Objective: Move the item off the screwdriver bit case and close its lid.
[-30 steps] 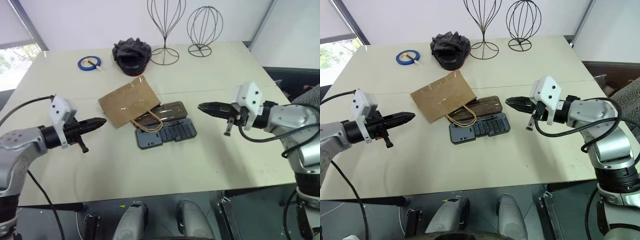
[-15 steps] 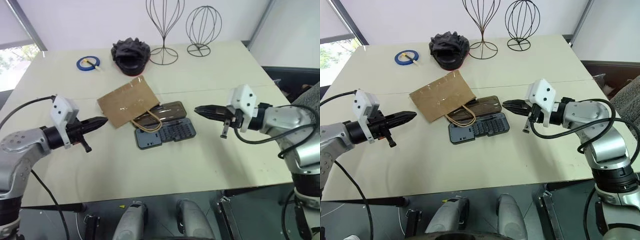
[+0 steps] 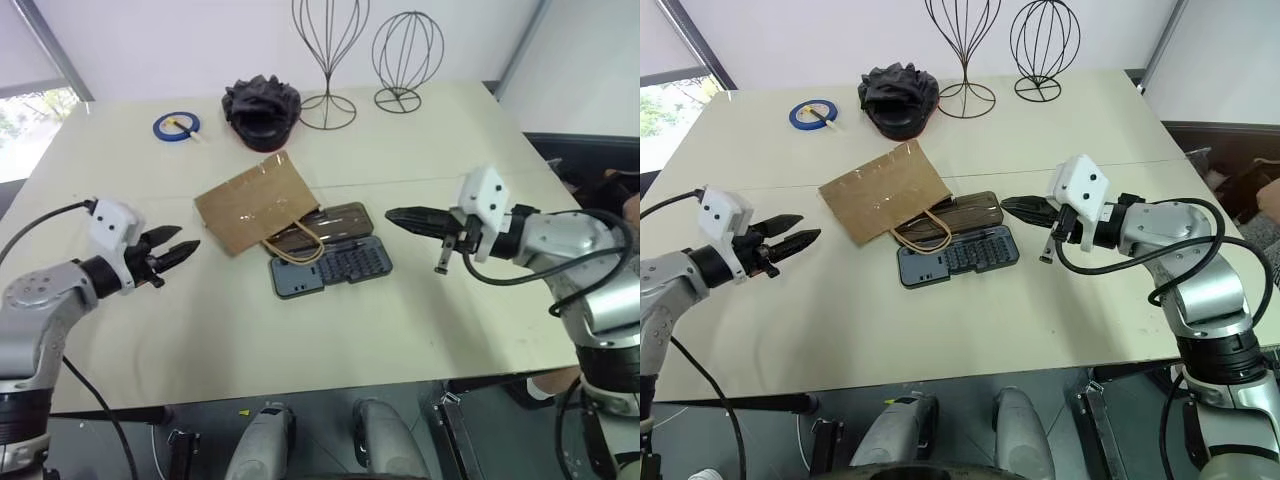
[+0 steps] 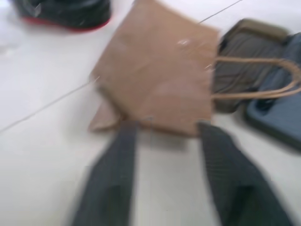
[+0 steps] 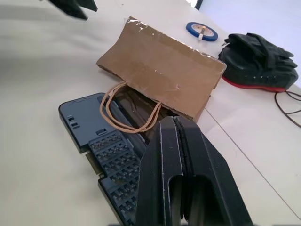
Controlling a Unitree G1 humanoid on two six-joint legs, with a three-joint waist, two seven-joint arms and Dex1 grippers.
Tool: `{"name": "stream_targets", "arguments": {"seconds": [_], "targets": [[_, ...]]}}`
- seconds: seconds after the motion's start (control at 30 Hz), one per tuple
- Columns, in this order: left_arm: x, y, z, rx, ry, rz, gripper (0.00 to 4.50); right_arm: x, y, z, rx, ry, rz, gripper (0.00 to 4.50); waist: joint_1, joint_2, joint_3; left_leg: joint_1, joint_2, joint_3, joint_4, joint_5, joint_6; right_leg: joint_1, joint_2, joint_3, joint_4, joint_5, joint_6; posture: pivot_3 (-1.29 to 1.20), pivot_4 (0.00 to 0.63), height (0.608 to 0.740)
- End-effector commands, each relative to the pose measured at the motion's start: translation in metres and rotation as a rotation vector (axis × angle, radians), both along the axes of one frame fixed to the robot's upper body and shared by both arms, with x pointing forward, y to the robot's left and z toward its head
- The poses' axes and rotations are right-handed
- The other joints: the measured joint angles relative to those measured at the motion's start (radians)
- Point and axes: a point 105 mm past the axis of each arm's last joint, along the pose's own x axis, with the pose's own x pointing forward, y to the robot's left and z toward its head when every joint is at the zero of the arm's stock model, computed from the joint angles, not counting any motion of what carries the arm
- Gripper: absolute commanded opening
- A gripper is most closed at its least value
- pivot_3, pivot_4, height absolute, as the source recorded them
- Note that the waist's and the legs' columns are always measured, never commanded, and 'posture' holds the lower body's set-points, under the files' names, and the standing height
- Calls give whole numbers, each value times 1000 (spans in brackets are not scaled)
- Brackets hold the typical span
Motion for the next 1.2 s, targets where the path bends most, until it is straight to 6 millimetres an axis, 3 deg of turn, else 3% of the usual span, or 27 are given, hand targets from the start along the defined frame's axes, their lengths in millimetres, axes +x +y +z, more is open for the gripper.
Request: {"name": "stream_targets", "arguments": {"seconds": [0.03, 0.23, 0.63, 0.73, 0.97, 1.2], "targets": [[16, 9, 15, -34, -88, 30, 4438, -5, 7, 13, 11, -76, 19, 0, 4, 0, 0, 0, 0, 0, 0, 0, 0, 0, 0, 0, 0, 0, 0, 0, 150, 740], [47, -3, 17, -115, -105, 4, 4480, -4, 12, 13, 23, -89, 12, 0, 1, -1, 0, -1, -1, 0, 1, 0, 0, 0, -1, -1, 0, 0, 0, 0, 150, 740], [94, -23, -8, -130, -34, -10, 4480, -8, 13, 15, 53, -120, -32, 0, 2, -2, 0, -1, -2, -1, 1, 0, 0, -1, 0, -1, 2, 0, 1, 0, 150, 740], [100, -28, -8, -131, -36, -14, 3659, -8, 12, 15, 56, -126, -42, 0, 1, -2, 0, -2, -3, -1, 1, 0, 0, -1, -1, -1, 1, 0, 1, 0, 150, 740], [103, -34, -14, -146, -23, -31, 178, -9, 12, 15, 60, -133, -52, 0, -4, -2, 0, -1, -3, -1, 1, 0, 0, -2, 0, -1, 2, 0, 1, 0, 150, 740], [101, -16, -9, -200, -63, 70, 75, -8, 14, 15, 64, -128, -50, 0, -3, -2, 0, -1, -3, -1, 1, 0, 0, -2, 0, -1, 2, 0, 1, 0, 150, 740]]}}
